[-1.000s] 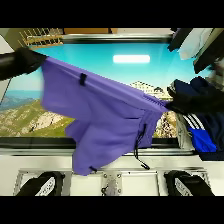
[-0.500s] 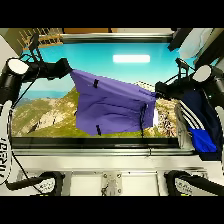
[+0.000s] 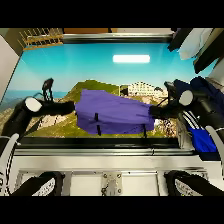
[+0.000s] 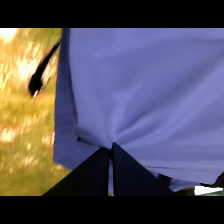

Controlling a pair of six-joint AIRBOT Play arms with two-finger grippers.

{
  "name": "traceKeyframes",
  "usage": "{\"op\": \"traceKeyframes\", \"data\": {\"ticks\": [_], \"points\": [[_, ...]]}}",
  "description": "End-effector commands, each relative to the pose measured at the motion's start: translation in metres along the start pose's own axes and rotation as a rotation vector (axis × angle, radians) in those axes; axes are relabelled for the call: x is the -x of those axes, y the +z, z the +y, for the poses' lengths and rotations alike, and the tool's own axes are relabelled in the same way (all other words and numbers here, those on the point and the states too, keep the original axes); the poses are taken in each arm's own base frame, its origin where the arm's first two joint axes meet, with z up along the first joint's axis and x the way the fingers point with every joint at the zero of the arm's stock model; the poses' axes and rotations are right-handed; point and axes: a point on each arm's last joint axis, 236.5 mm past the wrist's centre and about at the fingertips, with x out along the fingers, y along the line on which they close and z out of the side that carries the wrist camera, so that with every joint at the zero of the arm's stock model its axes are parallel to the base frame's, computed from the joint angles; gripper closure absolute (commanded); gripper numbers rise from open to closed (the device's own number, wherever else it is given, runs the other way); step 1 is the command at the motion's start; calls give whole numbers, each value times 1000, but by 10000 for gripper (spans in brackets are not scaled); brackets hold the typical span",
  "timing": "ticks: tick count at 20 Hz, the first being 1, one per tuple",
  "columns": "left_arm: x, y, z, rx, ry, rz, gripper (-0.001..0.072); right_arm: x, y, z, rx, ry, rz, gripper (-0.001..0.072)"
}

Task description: Fold the clothes and pants, and hang the long-sleeved shirts on hangers.

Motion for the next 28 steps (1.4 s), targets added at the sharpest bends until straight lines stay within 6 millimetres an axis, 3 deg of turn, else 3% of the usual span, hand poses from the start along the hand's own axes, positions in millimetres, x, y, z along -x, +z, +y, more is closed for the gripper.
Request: {"op": "traceKeyframes", "data": {"ticks": [1, 4, 8, 9, 10, 11, 12, 14, 16, 17, 18, 19, 20, 22, 25, 28], "points": [[-31, -65, 36, 64, 52, 78, 702, -41, -38, -13, -7, -30, 58, 698], [-41, -76, 39, 118, 39, 65, 702, -59, -39, -15, -16, -22, 11, 697], [-42, -76, 34, 112, 28, 65, 701, -62, -39, -10, -40, 6, 2, 683], [-39, -71, 30, 106, 21, 63, 680, -62, -39, -4, -59, 31, 5, 574], [-34, -63, 25, 99, 9, 58, 379, -59, -38, 6, -71, 75, 4, 247], [-24, -53, 17, 89, -7, 49, 149, -50, -35, 19, -63, 128, -1, 46], [-8, -39, 9, 75, -26, 24, 138, -33, -29, 30, -51, 182, -13, 47], [29, -10, -5, 46, -56, -70, 145, 7, -14, 28, -28, 216, -63, 47], [60, 5, -18, 17, -78, -151, 147, 36, -6, -2, -61, 205, -115, 47], [70, 6, -24, 7, -91, -179, 165, 41, -5, -19, -81, 196, -119, 47], [76, 5, -31, -10, -105, -193, 332, 41, -5, -38, -113, 187, -116, 47], [80, 1, -41, -38, -119, -196, 570, 38, -5, -52, -145, 188, -115, 46], [82, -3, -51, -67, -136, -200, 700, 31, -5, -63, -174, 206, -107, 46], [79, -16, -76, -126, -178, -202, 701, 9, -8, -77, -230, 263, -75, 46], [66, -38, -105, -185, -228, -168, 701, -28, -9, -75, -266, 359, -31, 46], [49, -51, -120, -185, -246, -111, 701, -50, 3, -48, -258, 505, -21, 46]]}}
